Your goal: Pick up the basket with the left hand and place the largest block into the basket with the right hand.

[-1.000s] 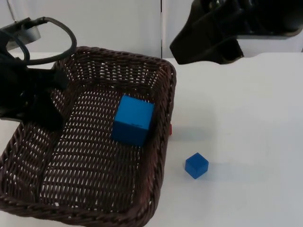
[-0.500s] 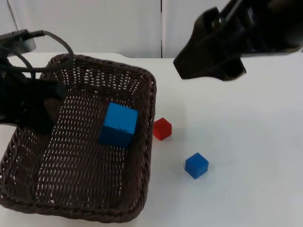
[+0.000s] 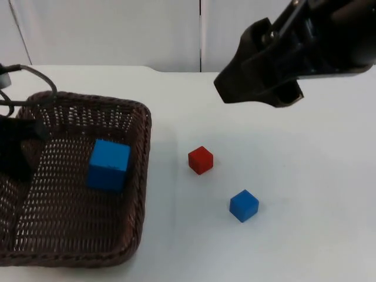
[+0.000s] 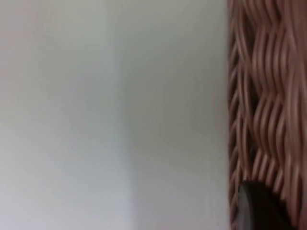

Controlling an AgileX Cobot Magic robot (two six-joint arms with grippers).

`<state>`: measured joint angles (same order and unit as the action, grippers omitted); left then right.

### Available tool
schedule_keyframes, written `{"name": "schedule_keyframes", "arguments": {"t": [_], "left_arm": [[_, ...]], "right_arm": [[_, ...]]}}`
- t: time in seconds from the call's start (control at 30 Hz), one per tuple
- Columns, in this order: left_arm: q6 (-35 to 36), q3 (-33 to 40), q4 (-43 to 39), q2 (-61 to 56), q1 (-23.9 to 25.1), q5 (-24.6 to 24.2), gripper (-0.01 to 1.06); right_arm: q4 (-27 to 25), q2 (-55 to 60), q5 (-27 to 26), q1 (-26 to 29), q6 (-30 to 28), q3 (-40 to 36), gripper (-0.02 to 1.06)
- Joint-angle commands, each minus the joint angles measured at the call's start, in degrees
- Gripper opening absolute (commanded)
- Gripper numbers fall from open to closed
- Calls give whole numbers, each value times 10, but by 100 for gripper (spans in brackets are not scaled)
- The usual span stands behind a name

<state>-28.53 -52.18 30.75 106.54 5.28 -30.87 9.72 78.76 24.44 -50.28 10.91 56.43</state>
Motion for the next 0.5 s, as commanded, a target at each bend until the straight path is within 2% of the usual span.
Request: {"name": "schedule_keyframes", "arguments": {"t": [0.0, 0.07, 0.13, 0.17, 0.27, 0.33, 0.37, 0.4, 0.47], "left_arm": [[-12, -3, 4, 11, 1, -7, 0], [-11, -4, 16, 21, 1, -9, 1], [-10, -4, 17, 22, 1, -9, 10], [-10, -4, 17, 22, 1, -9, 10], [-10, -4, 17, 21, 1, -15, 39], [-10, -6, 17, 19, 1, -24, 68], [-10, -6, 17, 19, 1, -24, 68], [-10, -9, 16, 19, 1, -33, 83], [-9, -12, 16, 18, 1, -48, 105]], "right_arm": [[3, -4, -12, -1, 4, -1, 76], [3, -4, -12, -1, 4, -1, 76], [3, -4, -12, -1, 4, -1, 76], [3, -4, -12, -1, 4, -1, 76], [3, -4, -12, -1, 4, -1, 76], [3, -4, -12, -1, 4, -1, 76], [3, -4, -12, -1, 4, -1, 76], [3, -4, -12, -1, 4, -1, 76], [3, -4, -12, -1, 4, -1, 76]]}}
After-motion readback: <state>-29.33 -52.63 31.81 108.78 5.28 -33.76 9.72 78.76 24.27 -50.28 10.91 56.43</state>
